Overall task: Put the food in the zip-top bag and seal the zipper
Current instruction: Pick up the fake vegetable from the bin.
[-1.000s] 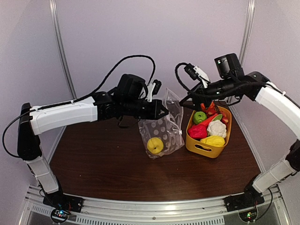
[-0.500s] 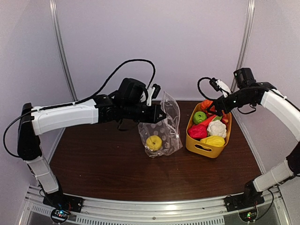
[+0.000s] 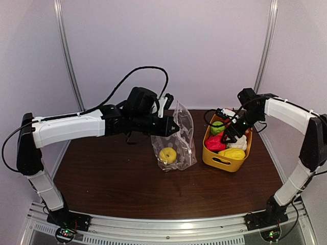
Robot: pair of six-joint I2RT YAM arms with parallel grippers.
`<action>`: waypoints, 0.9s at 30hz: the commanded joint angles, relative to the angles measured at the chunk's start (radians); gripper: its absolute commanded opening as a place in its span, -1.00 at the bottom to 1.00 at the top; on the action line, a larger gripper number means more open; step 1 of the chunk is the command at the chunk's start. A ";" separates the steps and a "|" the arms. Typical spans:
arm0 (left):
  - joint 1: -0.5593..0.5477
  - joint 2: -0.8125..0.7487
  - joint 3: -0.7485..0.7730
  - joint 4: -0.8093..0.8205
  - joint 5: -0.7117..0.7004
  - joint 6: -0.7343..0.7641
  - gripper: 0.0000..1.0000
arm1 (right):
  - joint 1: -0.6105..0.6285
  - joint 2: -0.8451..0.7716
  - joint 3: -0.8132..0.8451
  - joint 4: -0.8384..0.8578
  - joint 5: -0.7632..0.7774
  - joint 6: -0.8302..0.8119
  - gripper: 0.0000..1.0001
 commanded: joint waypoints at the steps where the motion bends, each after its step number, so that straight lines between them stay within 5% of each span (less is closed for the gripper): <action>1: 0.007 -0.037 -0.021 0.012 -0.009 0.014 -1.00 | 0.025 0.058 0.039 -0.038 -0.044 -0.025 0.72; 11: 0.006 -0.045 -0.022 0.012 -0.009 0.014 -1.00 | 0.037 0.155 0.079 -0.076 -0.174 -0.039 0.63; 15: 0.006 -0.042 -0.026 0.018 -0.004 0.011 -1.00 | 0.037 0.160 0.084 -0.089 -0.182 -0.033 0.32; 21: 0.006 -0.033 -0.023 0.024 0.002 0.010 -1.00 | 0.037 0.033 0.070 -0.047 -0.096 0.025 0.00; 27: 0.006 -0.023 -0.030 0.040 0.009 0.006 -1.00 | 0.038 -0.147 0.058 -0.011 -0.053 0.063 -0.04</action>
